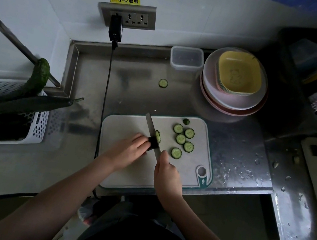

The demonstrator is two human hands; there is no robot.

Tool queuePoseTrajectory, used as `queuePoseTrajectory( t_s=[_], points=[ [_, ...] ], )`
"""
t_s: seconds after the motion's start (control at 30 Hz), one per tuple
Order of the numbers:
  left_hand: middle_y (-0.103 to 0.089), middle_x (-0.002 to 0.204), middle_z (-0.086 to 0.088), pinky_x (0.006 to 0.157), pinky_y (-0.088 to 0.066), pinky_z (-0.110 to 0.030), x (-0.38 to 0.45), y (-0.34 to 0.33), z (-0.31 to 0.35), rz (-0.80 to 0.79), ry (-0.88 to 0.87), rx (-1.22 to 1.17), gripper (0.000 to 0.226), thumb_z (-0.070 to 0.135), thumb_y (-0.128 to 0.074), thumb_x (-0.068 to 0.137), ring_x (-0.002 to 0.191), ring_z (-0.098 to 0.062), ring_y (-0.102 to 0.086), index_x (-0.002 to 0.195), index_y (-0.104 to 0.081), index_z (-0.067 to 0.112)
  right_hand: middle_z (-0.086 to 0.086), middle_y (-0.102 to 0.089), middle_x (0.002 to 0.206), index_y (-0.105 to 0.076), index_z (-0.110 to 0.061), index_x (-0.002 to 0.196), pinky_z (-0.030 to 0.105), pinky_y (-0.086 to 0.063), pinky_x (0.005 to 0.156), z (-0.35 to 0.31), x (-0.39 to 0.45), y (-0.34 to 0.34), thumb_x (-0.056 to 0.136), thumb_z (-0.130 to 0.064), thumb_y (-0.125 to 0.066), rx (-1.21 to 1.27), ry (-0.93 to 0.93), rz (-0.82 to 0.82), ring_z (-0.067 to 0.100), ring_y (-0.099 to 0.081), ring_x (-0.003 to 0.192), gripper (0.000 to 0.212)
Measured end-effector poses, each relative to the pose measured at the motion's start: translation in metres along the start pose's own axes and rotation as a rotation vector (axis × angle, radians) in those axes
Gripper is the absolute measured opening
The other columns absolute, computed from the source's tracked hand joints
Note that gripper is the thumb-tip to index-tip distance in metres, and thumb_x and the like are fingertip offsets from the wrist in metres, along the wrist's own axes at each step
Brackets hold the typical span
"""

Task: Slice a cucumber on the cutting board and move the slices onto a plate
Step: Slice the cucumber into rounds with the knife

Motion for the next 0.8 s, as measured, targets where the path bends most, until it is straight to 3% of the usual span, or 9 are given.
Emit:
queuePoseTrajectory(
  t_s=[0.1, 0.33, 0.47, 0.57, 0.7, 0.8],
  points=[
    [-0.064, 0.093, -0.008, 0.062, -0.054, -0.03, -0.002, 0.0, 0.003, 0.035, -0.005, 0.009, 0.015, 0.006, -0.057, 0.081, 0.097, -0.02, -0.051, 0.092, -0.067, 0.004, 0.019, -0.065, 0.089, -0.034, -0.013, 0.109, 0.045, -0.049, 0.064, 0.004, 0.001, -0.005, 0.1, -0.016, -0.031, -0.017, -0.019, -0.034, 0.039, -0.063, 0.082, 0.011],
    [-0.065, 0.095, -0.01, 0.07, -0.054, -0.03, -0.002, 0.002, 0.003, 0.083, -0.009, 0.016, 0.022, 0.007, -0.051, 0.081, 0.097, -0.02, -0.05, 0.094, -0.068, 0.003, 0.018, -0.065, 0.09, -0.028, -0.018, 0.099, 0.047, -0.053, 0.068, 0.005, 0.008, -0.013, 0.098, -0.011, -0.034, -0.062, -0.036, -0.078, 0.037, -0.063, 0.083, 0.01],
    [-0.065, 0.095, -0.011, 0.066, -0.055, -0.031, -0.002, 0.002, 0.003, 0.086, -0.001, 0.012, 0.017, 0.003, -0.062, 0.078, 0.096, -0.02, -0.05, 0.094, -0.067, 0.002, 0.018, -0.065, 0.092, -0.03, -0.017, 0.101, 0.046, -0.053, 0.07, 0.006, 0.01, -0.011, 0.098, -0.012, -0.033, -0.066, -0.032, -0.098, 0.037, -0.063, 0.084, 0.007],
    [-0.065, 0.093, -0.011, 0.066, -0.056, -0.032, -0.003, 0.004, 0.001, 0.086, 0.01, 0.012, 0.016, 0.01, -0.058, 0.081, 0.096, -0.021, -0.05, 0.092, -0.067, 0.002, 0.018, -0.065, 0.092, -0.034, -0.015, 0.107, 0.045, -0.052, 0.07, 0.012, 0.011, -0.004, 0.1, -0.015, -0.032, -0.072, -0.028, -0.096, 0.036, -0.064, 0.085, 0.007],
    [-0.065, 0.092, -0.01, 0.065, -0.056, -0.031, -0.003, 0.003, 0.0, 0.028, 0.03, -0.01, 0.03, 0.013, -0.083, 0.066, 0.093, -0.021, -0.055, 0.089, -0.068, 0.003, 0.015, -0.065, 0.086, -0.034, -0.016, 0.114, 0.048, -0.055, 0.068, 0.038, 0.003, 0.012, 0.099, -0.014, -0.032, -0.026, -0.107, -0.011, 0.033, -0.064, 0.076, 0.015],
    [-0.065, 0.089, -0.01, 0.064, -0.054, -0.029, -0.002, 0.005, 0.003, 0.016, 0.024, 0.006, 0.033, 0.013, -0.086, 0.061, 0.088, -0.022, -0.061, 0.087, -0.069, 0.003, 0.013, -0.063, 0.079, -0.035, -0.016, 0.11, 0.043, -0.054, 0.06, 0.044, -0.002, 0.018, 0.1, -0.016, -0.033, 0.037, -0.107, 0.03, 0.029, -0.062, 0.067, 0.01]
  ],
)
Point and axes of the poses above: each hand's wrist, its own x-axis towards the middle knuckle, its own y-axis out of the back of the hand, z = x × y, the point moved 6 cm from there along x, towards the middle knuckle
